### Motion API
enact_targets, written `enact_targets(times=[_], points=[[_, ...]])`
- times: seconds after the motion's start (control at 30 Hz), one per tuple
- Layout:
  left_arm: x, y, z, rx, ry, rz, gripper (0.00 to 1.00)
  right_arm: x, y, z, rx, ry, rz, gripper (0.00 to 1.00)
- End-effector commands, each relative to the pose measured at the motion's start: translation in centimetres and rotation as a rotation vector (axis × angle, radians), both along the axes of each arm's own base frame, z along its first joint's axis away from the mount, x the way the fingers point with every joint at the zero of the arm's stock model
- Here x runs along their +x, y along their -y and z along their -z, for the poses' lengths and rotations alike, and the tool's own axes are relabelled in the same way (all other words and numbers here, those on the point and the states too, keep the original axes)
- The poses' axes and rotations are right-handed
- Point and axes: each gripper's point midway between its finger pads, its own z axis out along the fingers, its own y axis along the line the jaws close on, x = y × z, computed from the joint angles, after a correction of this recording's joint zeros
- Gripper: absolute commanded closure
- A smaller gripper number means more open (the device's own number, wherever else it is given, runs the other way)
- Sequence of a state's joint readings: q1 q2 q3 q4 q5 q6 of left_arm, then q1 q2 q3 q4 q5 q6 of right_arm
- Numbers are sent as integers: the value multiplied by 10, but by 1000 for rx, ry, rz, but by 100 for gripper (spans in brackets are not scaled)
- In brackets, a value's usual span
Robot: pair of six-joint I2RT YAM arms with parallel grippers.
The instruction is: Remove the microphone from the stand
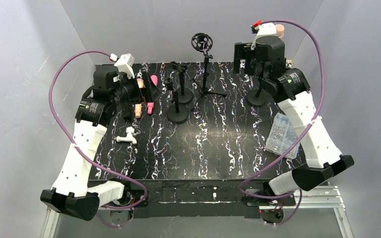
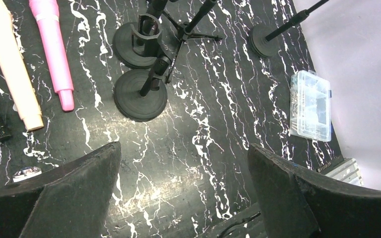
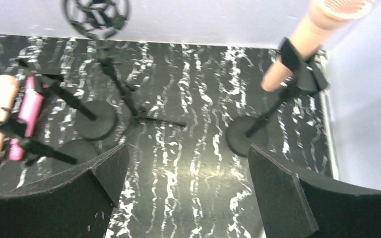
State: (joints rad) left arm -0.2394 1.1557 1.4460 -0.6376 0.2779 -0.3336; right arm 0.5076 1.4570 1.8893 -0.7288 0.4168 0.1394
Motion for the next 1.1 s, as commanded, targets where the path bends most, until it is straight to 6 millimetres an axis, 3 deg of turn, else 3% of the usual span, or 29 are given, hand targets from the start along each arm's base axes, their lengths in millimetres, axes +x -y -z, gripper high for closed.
enact_targets(times=[0.0, 0.17, 0.23, 0.4, 0.67, 0.93, 1.07], points=[[-10, 8, 0, -1, -9, 42, 2, -2, 54, 18, -76, -48, 191, 2], [-12, 15, -1, 6, -13, 66, 2, 14, 101, 27, -63, -74, 243, 2], [-12, 19, 2, 9, -19, 80, 2, 24, 106, 25, -29, -66, 215, 2], [-13, 29, 6, 16, -35, 113, 2, 62, 110, 20, -69, 5, 172, 2], [-16, 28, 7, 31, -32, 115, 2, 110, 118, 45, -99, 39, 95, 2], [-14, 28, 12, 51, -36, 117, 2, 138, 136, 39, -143, 55, 89, 2], [-11, 30, 12, 49, -41, 123, 2, 152, 141, 49, -140, 35, 82, 2]])
